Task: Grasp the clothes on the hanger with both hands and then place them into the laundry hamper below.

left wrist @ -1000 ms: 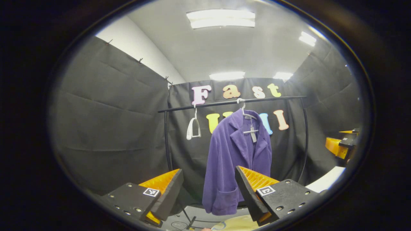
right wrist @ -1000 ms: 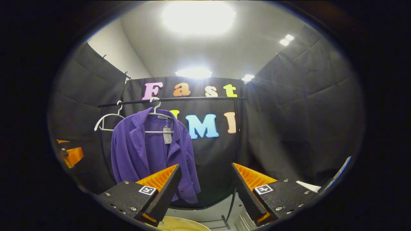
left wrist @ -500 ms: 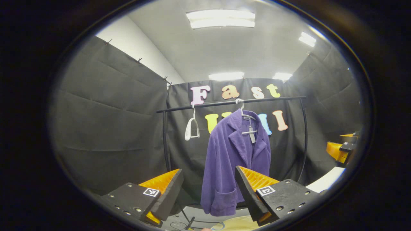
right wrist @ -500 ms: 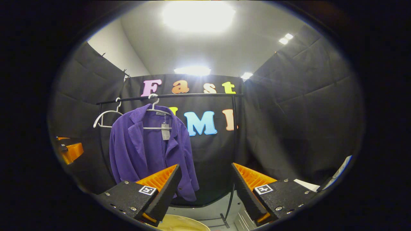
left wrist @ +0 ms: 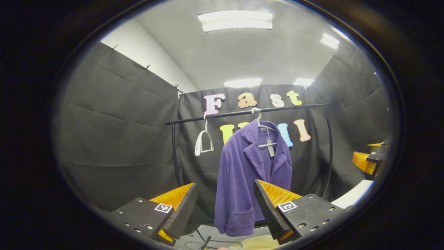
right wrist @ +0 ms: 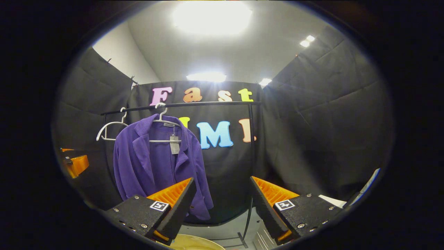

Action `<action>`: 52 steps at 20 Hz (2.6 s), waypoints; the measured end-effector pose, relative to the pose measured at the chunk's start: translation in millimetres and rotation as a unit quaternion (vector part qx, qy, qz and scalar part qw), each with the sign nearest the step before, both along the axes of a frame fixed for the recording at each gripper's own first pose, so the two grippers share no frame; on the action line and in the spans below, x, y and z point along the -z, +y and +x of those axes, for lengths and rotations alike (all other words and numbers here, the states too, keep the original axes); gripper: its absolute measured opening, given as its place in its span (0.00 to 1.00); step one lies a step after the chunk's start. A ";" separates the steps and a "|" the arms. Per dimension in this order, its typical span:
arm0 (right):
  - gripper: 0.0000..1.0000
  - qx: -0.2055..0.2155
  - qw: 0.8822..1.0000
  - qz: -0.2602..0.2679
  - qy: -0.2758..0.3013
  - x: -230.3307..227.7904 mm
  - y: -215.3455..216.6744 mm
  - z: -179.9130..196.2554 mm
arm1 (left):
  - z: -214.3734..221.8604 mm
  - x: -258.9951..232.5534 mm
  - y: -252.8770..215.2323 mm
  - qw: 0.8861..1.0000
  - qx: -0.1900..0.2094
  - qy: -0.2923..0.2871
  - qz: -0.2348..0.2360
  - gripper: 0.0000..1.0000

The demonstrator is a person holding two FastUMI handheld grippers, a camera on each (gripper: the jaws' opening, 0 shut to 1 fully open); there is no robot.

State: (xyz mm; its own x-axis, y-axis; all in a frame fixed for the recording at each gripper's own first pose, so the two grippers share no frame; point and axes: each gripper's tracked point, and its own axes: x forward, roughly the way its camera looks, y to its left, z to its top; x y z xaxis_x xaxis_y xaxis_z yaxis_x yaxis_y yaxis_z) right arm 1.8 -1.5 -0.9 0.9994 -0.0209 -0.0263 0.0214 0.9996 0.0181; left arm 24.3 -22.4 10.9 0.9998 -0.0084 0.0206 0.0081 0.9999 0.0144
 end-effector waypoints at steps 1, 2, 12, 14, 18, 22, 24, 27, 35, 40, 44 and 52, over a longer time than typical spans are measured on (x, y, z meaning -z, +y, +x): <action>0.95 -0.001 1.000 0.004 -0.001 0.0 0.4 -0.6 | 4.4 -3.2 -2.6 1.000 -0.002 -0.002 0.000 0.93; 0.95 -0.004 1.000 0.008 -0.003 -0.5 0.9 -0.8 | 9.5 -6.0 -5.8 1.000 -0.003 -0.005 -0.001 0.93; 0.95 -0.055 0.998 0.028 -0.030 -6.5 4.2 -0.1 | 70.0 -36.0 -51.0 0.999 -0.018 -0.031 -0.012 0.93; 0.95 -0.068 0.997 0.034 -0.034 -8.6 5.5 1.6 | 81.4 -38.2 -59.4 0.999 -0.020 -0.032 -0.011 0.93; 0.95 -0.098 0.993 0.050 -0.038 -13.5 22.7 50.2 | 109.0 -39.6 -73.3 0.999 -0.026 -0.030 -0.011 0.93; 0.95 -0.127 0.990 0.051 -0.038 -10.3 40.5 81.3 | 133.7 -32.9 -87.0 0.999 -0.034 -0.019 -0.009 0.93; 0.95 -0.142 0.988 0.053 -0.036 -9.0 48.5 97.6 | 142.2 -32.4 -93.8 0.999 -0.036 -0.016 -0.009 0.93; 0.95 -0.173 0.982 0.069 -0.029 -5.2 69.6 120.5 | 160.1 -29.5 -102.3 0.999 -0.040 -0.015 -0.004 0.93; 0.95 -0.228 0.971 0.065 -0.030 3.5 108.9 174.2 | 206.0 -9.8 -113.1 0.998 -0.067 -0.006 -0.011 0.99; 0.95 -0.250 0.966 0.054 -0.019 20.6 130.0 205.8 | 232.3 5.7 -102.8 0.995 -0.103 -0.004 -0.016 0.99; 0.95 -0.272 0.961 0.052 -0.002 37.4 147.7 223.6 | 243.6 17.2 -99.6 0.993 -0.119 0.005 -0.009 0.93; 0.95 -0.270 0.961 0.050 0.046 87.8 170.8 261.3 | 263.7 40.0 -95.6 0.988 -0.153 0.019 0.009 0.93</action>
